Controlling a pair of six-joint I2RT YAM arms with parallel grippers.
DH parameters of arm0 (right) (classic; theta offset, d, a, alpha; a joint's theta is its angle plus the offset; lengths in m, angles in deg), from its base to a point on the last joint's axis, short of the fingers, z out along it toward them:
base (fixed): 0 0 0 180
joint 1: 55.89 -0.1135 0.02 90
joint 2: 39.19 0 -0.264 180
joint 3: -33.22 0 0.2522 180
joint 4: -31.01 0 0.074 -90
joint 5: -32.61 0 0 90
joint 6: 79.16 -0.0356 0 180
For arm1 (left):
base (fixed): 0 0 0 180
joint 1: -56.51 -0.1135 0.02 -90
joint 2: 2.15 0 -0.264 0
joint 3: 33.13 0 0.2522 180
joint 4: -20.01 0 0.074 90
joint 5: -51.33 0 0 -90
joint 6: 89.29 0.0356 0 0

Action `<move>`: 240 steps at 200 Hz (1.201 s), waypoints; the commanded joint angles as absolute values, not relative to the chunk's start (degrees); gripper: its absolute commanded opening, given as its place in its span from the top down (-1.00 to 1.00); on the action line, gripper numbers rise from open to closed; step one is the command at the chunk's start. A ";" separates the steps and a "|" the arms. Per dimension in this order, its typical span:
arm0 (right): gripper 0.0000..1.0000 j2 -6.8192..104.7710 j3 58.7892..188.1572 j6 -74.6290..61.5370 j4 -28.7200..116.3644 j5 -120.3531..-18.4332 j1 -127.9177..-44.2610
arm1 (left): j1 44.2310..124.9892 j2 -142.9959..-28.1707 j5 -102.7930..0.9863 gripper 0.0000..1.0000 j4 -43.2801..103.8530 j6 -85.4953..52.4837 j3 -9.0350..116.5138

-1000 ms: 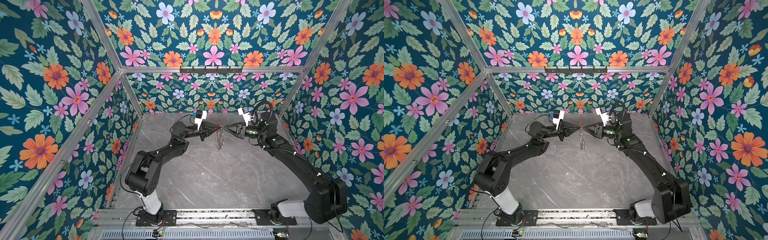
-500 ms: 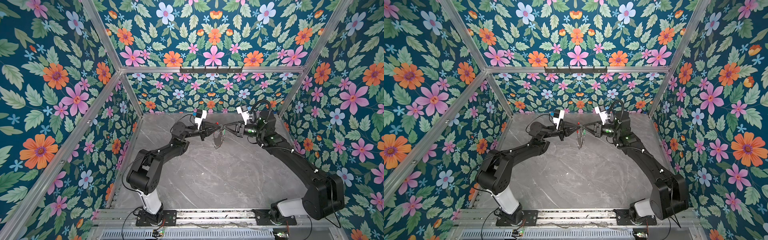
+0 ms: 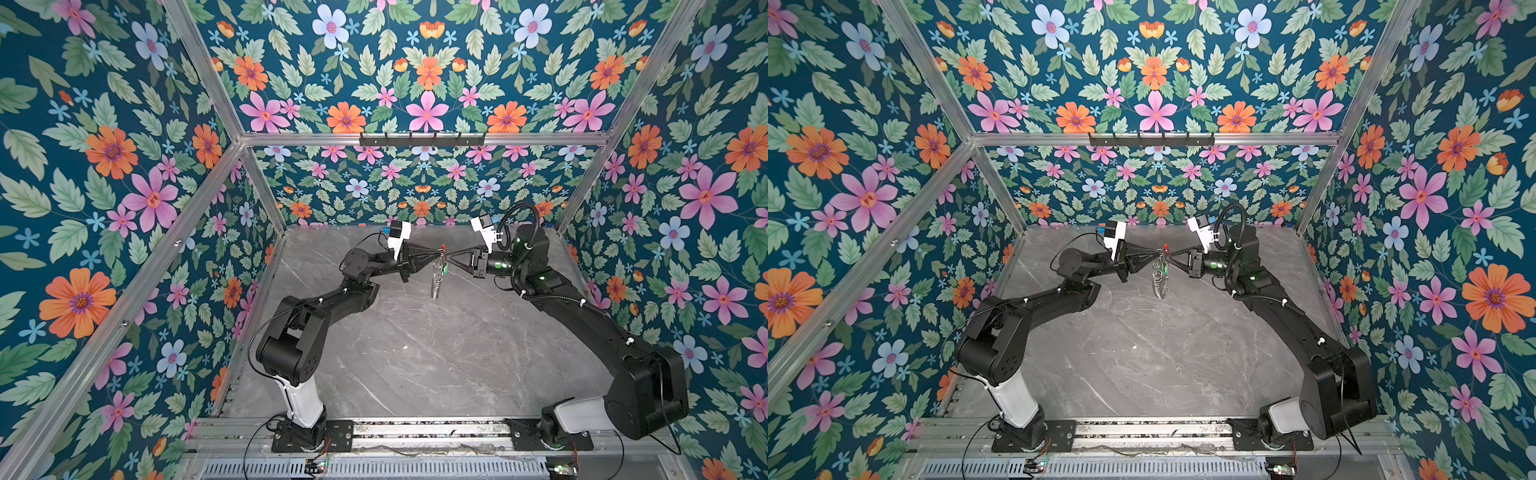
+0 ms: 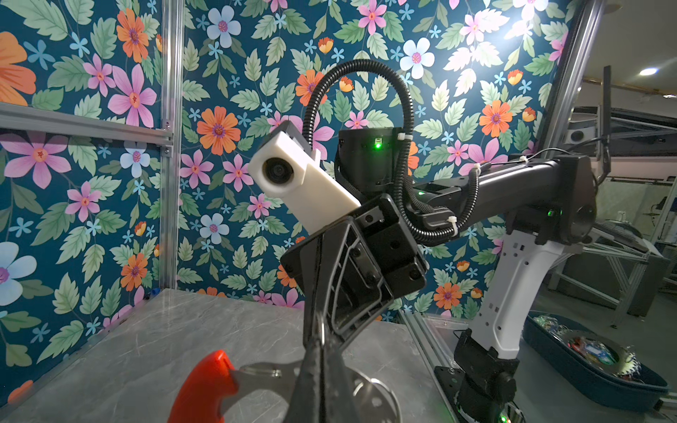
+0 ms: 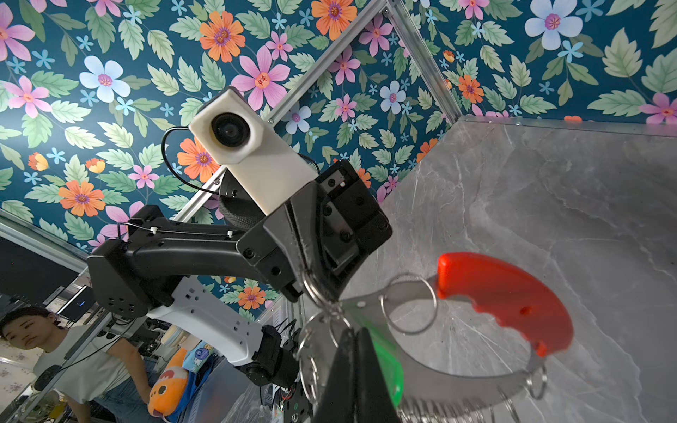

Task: Attach keys to a key ring
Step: Insert the key into the keyring.

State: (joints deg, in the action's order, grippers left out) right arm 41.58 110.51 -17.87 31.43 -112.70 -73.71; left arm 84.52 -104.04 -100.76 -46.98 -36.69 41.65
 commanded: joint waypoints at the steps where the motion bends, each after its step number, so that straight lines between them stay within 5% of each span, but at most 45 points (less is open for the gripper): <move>1: 1.00 42.08 109.66 -19.00 29.06 -112.36 -73.73 | 84.64 -104.15 -99.94 1.00 -53.78 -38.23 42.21; 70: 1.00 43.18 110.81 -19.52 30.00 -112.92 -74.79 | 85.34 -105.57 -98.81 1.00 -55.06 -39.22 43.23; 91: 0.33 41.69 112.38 -16.44 35.63 -110.57 -74.76 | 85.43 -105.78 -98.81 1.00 -55.55 -39.71 43.22; 122: 0.13 37.51 112.74 -10.87 43.14 -103.58 -74.56 | 85.43 -105.81 -98.79 1.00 -55.97 -39.88 42.62; 165: 0.14 34.35 112.82 -8.49 45.56 -97.69 -73.85 | 85.42 -106.00 -99.04 1.00 -56.41 -41.05 42.43; 208: 0.54 35.48 113.53 -10.97 39.97 -102.91 -74.13 | 85.43 -106.39 -99.06 1.00 -57.46 -42.26 42.33; 240: 0.59 36.63 114.95 -10.79 39.23 -104.50 -75.73 | 85.60 -106.82 -98.82 1.00 -57.90 -42.70 42.28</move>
State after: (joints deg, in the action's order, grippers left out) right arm 36.08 113.83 -10.70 42.31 -102.19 -74.96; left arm 85.55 -106.64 -99.14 -54.17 -42.11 42.04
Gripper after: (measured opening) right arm 0.208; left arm 0.050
